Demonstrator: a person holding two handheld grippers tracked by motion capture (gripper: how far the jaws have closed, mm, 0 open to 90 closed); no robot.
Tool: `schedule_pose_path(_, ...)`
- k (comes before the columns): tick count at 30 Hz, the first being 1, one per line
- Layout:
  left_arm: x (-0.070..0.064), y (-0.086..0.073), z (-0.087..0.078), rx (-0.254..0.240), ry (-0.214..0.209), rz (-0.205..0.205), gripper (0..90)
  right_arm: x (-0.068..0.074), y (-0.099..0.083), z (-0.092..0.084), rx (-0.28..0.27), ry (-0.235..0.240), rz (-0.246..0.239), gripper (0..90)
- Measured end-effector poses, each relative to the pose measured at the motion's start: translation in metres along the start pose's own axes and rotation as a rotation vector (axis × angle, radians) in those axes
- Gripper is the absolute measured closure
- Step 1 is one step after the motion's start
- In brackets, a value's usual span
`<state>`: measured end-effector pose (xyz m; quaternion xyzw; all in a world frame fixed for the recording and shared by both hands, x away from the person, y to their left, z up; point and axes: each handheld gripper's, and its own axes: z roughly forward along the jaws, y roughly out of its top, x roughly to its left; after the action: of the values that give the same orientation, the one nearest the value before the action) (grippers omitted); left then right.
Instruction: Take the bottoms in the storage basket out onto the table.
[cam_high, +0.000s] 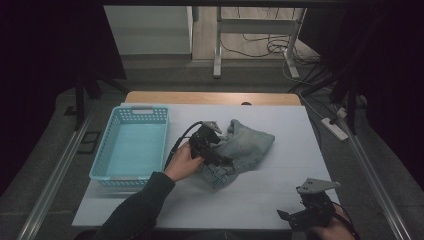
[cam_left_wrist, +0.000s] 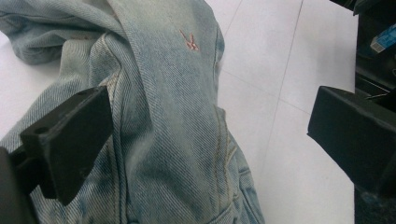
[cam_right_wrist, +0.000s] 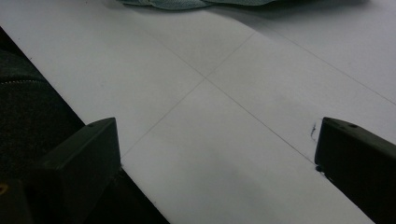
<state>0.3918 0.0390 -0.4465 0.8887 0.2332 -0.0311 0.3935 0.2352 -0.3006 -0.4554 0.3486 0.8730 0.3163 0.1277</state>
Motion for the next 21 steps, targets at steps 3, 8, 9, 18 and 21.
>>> schedule_pose_path(3, 0.0008, -0.0012, -0.001, 0.002, -0.004, -0.01, 1.1, -0.0001, 0.0, -0.0001, -0.001, -0.001, 0.0, 0.4)
schedule_pose_path(8, 0.002, -0.0038, -0.0025, -0.011, -0.008, -0.03, 0.9, 0.0, 0.0, -0.0002, -0.002, -0.001, 0.0, 0.4)
schedule_pose_path(9, 0.002, -0.0043, -0.0028, -0.011, -0.007, -0.031, 0.9, 0.0, -0.0001, -0.0002, -0.002, -0.001, -0.001, 0.4)
schedule_pose_path(18, -0.0004, -0.0065, -0.0061, -0.021, 0.0, -0.032, 0.9, 0.0001, -0.0001, -0.0008, -0.004, -0.002, -0.002, 0.4)
schedule_pose_path(21, -0.0015, -0.0071, -0.0085, -0.029, 0.011, -0.027, 1.0, 0.0, -0.0002, -0.0009, -0.005, -0.002, -0.001, 0.4)
